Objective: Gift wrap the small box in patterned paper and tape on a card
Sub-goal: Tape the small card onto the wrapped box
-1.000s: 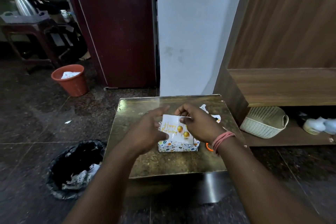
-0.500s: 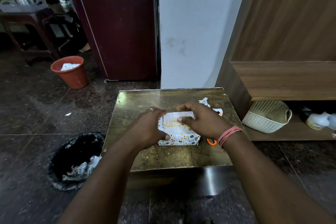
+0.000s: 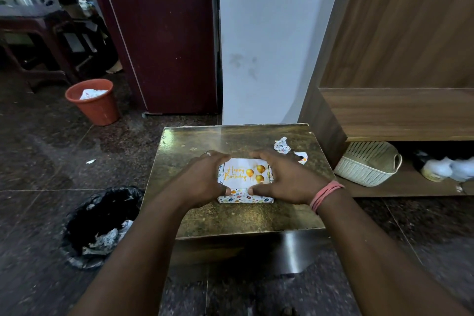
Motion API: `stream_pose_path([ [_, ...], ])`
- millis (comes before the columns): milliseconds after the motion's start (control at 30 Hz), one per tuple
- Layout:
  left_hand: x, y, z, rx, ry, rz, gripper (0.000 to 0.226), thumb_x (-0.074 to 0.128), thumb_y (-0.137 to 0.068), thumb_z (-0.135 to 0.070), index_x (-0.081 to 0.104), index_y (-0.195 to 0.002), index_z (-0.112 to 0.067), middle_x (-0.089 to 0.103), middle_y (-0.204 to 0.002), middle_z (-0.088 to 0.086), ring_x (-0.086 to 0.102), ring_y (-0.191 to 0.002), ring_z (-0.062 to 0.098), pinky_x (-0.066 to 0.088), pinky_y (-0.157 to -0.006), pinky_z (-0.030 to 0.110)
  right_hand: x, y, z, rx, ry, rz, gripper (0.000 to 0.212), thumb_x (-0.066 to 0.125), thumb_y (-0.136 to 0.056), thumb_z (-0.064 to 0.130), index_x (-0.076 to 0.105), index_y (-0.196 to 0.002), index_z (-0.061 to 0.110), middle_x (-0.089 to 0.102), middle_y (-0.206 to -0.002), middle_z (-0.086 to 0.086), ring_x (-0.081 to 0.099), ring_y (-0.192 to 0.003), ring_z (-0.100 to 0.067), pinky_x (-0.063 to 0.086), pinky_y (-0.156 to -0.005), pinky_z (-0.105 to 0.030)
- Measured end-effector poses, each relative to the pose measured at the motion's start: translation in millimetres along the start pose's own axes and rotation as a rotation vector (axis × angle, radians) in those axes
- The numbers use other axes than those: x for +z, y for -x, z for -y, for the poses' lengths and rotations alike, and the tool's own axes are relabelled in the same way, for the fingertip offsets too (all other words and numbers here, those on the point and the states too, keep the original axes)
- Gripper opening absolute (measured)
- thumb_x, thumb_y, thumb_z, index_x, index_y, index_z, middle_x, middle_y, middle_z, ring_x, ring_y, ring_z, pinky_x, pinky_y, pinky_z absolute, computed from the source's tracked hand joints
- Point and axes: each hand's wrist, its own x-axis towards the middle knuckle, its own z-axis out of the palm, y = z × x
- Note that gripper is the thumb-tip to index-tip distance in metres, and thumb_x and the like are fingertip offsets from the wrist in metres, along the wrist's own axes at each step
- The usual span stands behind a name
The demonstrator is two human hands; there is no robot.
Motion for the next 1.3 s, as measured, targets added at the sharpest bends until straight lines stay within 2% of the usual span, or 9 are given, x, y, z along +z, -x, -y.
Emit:
stream_pose_path([
  [100, -0.2, -1.0, 0.1, 0.006, -0.032, 0.018, 0.088, 0.084, -0.083, -0.018, 0.038, -0.158, -0.021, 0.04, -0.16, 0.0, 0.038, -0.144, 0.024, 0.039, -0.114, 0.037, 3.4, 0.0, -1.6, -0.014, -0.015, -0.014, 0.071, 0.08, -0.079, 0.048, 0.048, -0.138, 0.025, 0.053, -0.132, 0.004, 0.051, -0.119, -0.015, 0.045, -0.104, -0.04],
  [233, 0.4, -0.1, -0.2, -0.016, 0.026, 0.018, 0.087, 0.084, -0.083, -0.011, 0.039, -0.157, -0.02, 0.044, -0.156, 0.002, 0.045, -0.137, 0.023, 0.043, -0.104, 0.031, 9.2, 3.1, -0.1, -0.033, 0.001, -0.04, 0.082, 0.079, -0.08, 0.051, 0.04, -0.148, 0.027, 0.047, -0.142, 0.009, 0.045, -0.128, -0.011, 0.042, -0.108, -0.035],
  [333, 0.3, 0.8, -0.3, -0.03, 0.053, 0.004, 0.088, 0.087, -0.078, -0.01, 0.043, -0.154, -0.019, 0.049, -0.151, 0.001, 0.048, -0.133, 0.022, 0.044, -0.104, 0.032, 8.4, 3.9, -0.1, -0.027, -0.003, -0.042, 0.081, 0.08, -0.081, 0.048, 0.04, -0.148, 0.026, 0.047, -0.141, 0.009, 0.047, -0.123, -0.008, 0.042, -0.105, -0.03],
  [533, -0.3, 3.0, -2.2, -0.024, 0.039, -0.007, 0.09, 0.094, -0.07, -0.019, 0.049, -0.149, -0.019, 0.053, -0.142, -0.002, 0.055, -0.122, 0.019, 0.048, -0.104, 0.039, 5.8, 3.7, -2.7, 0.019, -0.043, -0.003, 0.08, 0.081, -0.077, 0.046, 0.041, -0.145, 0.03, 0.049, -0.137, 0.013, 0.052, -0.121, -0.009, 0.046, -0.105, -0.037],
  [833, -0.8, 5.2, -4.8, -0.001, 0.009, -0.024, 0.089, 0.095, -0.07, -0.025, 0.05, -0.146, -0.02, 0.054, -0.135, -0.003, 0.054, -0.116, 0.017, 0.047, -0.091, 0.032, 2.0, 4.6, -3.8, 0.028, -0.096, 0.044, 0.09, 0.08, -0.083, 0.037, 0.028, -0.156, 0.028, 0.039, -0.154, 0.009, 0.044, -0.135, -0.01, 0.037, -0.113, -0.03],
  [933, -0.7, 5.7, -5.5, 0.002, -0.003, -0.017, 0.088, 0.093, -0.071, -0.026, 0.048, -0.147, -0.021, 0.052, -0.136, -0.002, 0.053, -0.117, 0.017, 0.045, -0.088, 0.031, 2.5, 4.4, -5.8, 0.026, -0.105, 0.053, 0.096, 0.08, -0.083, 0.037, 0.022, -0.159, 0.034, 0.032, -0.16, 0.011, 0.037, -0.141, -0.009, 0.033, -0.117, -0.03],
  [1067, -1.3, 6.4, -4.1, 0.002, -0.001, 0.004, 0.099, 0.095, -0.068, -0.028, 0.042, -0.152, -0.022, 0.048, -0.141, 0.0, 0.05, -0.119, 0.017, 0.043, -0.091, 0.029, -2.1, 4.9, -10.3, 0.033, -0.212, 0.07, 0.098, 0.082, -0.078, 0.035, 0.024, -0.156, 0.044, 0.037, -0.157, 0.014, 0.042, -0.139, -0.008, 0.036, -0.118, -0.034],
  [1167, -1.1, 6.4, -2.2, 0.006, 0.01, 0.022, 0.112, 0.097, -0.064, -0.033, 0.035, -0.157, -0.024, 0.041, -0.153, 0.001, 0.044, -0.132, 0.019, 0.038, -0.099, 0.026, -18.5, 12.8, -20.9, 0.091, -0.303, -0.061, 0.076, 0.079, -0.085, 0.027, 0.041, -0.15, 0.04, 0.045, -0.152, 0.011, 0.047, -0.135, -0.008, 0.038, -0.116, -0.034],
  [1300, -0.8, 4.3, -1.7, 0.018, 0.023, -0.006, 0.114, 0.098, -0.062, -0.035, 0.035, -0.157, -0.026, 0.042, -0.156, 0.003, 0.041, -0.139, 0.021, 0.037, -0.107, 0.03, -34.0, 28.4, -49.8, 0.278, -0.29, -0.315, 0.028, 0.067, -0.091, 0.014, 0.065, -0.112, 0.033, 0.069, -0.115, 0.004, 0.067, -0.106, -0.017, 0.054, -0.096, -0.039],
])
